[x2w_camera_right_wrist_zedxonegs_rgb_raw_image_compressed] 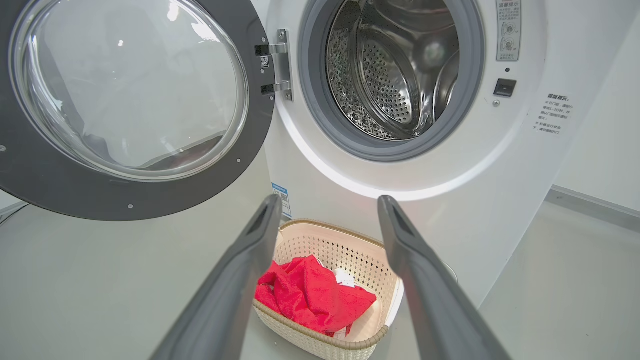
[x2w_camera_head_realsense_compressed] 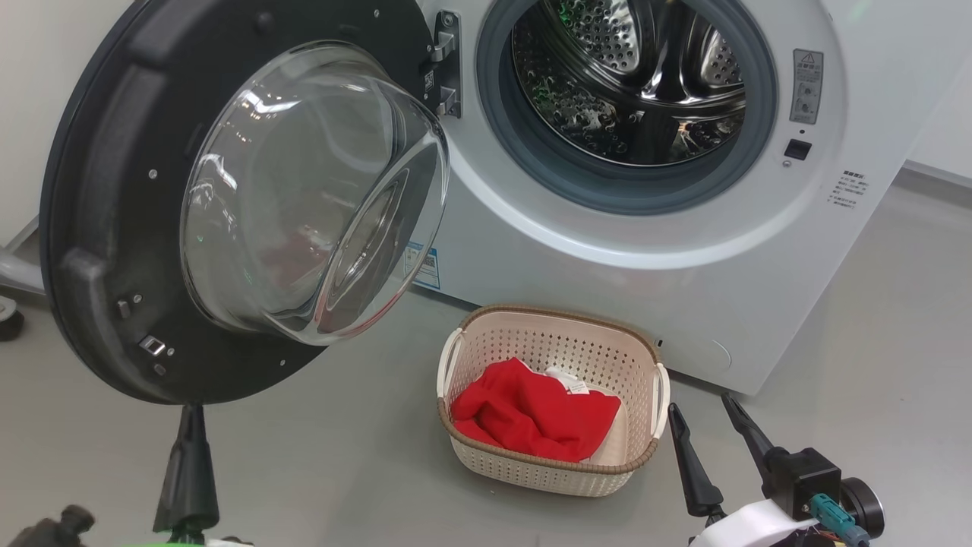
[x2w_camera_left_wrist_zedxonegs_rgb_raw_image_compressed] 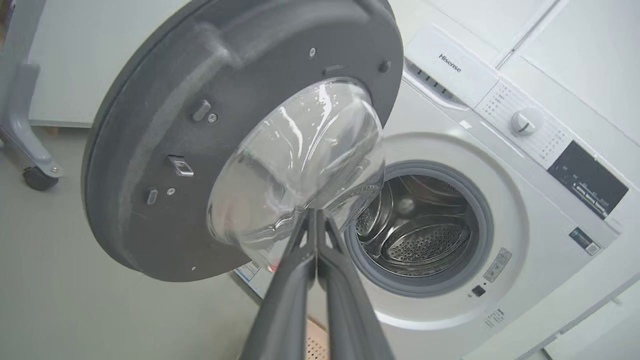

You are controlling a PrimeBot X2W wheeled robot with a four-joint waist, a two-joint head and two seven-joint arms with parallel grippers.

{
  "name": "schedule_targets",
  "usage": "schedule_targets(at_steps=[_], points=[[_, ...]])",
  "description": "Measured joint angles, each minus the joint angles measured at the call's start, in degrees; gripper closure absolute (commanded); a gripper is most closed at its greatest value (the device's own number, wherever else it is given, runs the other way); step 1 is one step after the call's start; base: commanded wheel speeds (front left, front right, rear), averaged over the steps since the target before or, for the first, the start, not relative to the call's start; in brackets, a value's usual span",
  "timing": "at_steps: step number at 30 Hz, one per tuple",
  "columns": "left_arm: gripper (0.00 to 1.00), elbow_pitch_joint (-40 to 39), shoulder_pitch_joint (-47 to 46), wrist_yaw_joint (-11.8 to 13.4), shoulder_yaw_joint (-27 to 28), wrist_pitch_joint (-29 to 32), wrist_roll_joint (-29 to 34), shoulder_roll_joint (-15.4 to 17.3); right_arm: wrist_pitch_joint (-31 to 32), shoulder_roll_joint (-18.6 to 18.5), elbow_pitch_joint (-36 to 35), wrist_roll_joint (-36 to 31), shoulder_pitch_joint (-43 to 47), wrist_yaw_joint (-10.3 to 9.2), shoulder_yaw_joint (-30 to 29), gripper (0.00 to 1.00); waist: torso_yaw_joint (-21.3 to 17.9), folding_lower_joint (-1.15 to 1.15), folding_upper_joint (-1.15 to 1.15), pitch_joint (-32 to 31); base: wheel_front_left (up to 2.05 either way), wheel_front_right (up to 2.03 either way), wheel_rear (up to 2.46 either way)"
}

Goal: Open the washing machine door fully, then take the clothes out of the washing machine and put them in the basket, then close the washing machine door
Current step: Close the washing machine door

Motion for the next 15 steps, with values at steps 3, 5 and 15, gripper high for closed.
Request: schedule_targets(at_steps=[3, 5, 15], points=[[1.0, -1.51, -0.04, -0.15, -0.18, -1.27, -10.44, 0.02, 0.0, 0.01, -0.07, 0.0, -0.01, -0.01, -0.04, 0.0, 0.06, 0.0, 0.0, 0.19, 0.0, 0.0, 0.0], [1.0, -2.93, -0.05, -0.15, -0.15, -2.34, -15.9, 0.03, 0.0, 0.01, -0.11, 0.0, -0.01, -0.01, -0.09, 0.0, 0.1, 0.0, 0.0, 0.3, 0.0, 0.0, 0.0], [1.0, -7.37, -4.49, -1.46, 14.02, -2.82, -36.37, -0.12, 0.0, 0.0, -0.41, 1.53, -0.01, -0.45, -0.63, 0.0, 0.16, 0.0, 0.0, 0.74, 0.0, 0.0, 0.0]])
